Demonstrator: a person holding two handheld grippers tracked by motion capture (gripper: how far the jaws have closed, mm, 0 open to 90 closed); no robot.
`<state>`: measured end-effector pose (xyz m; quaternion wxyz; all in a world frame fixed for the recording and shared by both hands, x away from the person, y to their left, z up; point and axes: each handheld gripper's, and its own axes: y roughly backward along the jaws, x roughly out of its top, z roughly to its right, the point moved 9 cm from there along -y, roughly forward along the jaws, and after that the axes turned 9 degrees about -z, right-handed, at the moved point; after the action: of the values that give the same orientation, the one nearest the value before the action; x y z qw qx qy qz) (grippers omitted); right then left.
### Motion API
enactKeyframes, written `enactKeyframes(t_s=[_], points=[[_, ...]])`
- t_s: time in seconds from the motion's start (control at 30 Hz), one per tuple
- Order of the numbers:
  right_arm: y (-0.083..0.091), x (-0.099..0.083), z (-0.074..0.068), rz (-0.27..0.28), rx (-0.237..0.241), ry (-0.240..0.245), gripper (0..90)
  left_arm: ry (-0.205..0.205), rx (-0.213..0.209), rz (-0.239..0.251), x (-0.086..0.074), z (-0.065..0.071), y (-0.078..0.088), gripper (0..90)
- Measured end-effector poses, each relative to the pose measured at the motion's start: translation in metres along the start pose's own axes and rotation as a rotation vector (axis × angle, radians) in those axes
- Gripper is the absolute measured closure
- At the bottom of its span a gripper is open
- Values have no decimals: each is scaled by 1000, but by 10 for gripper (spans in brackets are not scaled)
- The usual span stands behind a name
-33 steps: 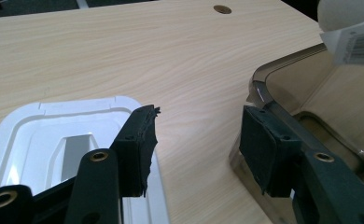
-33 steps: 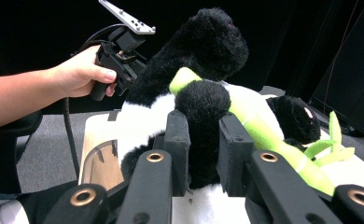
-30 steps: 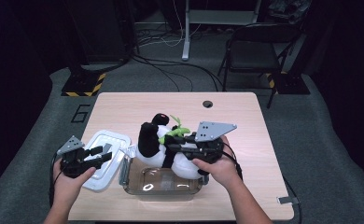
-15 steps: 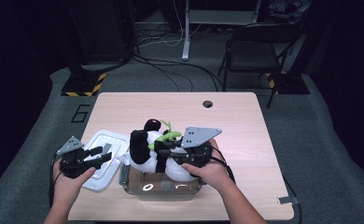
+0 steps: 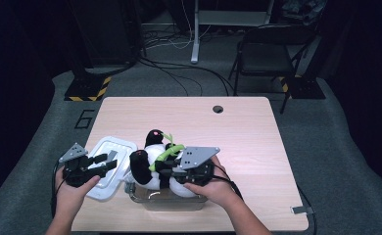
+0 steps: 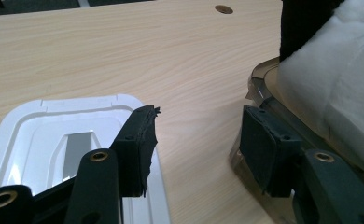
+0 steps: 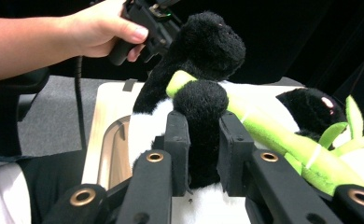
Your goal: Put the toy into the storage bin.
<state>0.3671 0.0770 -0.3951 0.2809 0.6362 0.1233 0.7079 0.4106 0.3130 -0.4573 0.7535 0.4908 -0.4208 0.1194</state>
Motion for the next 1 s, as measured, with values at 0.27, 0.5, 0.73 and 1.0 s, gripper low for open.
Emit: enactKeyframes(t_s=[0.27, 0.5, 0.73, 1.0], points=[[-8, -9, -14, -14, 28, 50, 759, 1, -9, -8, 0, 1, 0, 457], [-10, -15, -14, -11, 66, 23, 759, -10, -17, -6, 2, 5, 0, 457], [-11, -21, -14, -7, 112, -21, 710, -38, -32, -12, 6, 15, -5, 457], [-4, -18, -13, 15, 148, -101, 603, -99, -73, -6, 26, 39, -6, 442]])
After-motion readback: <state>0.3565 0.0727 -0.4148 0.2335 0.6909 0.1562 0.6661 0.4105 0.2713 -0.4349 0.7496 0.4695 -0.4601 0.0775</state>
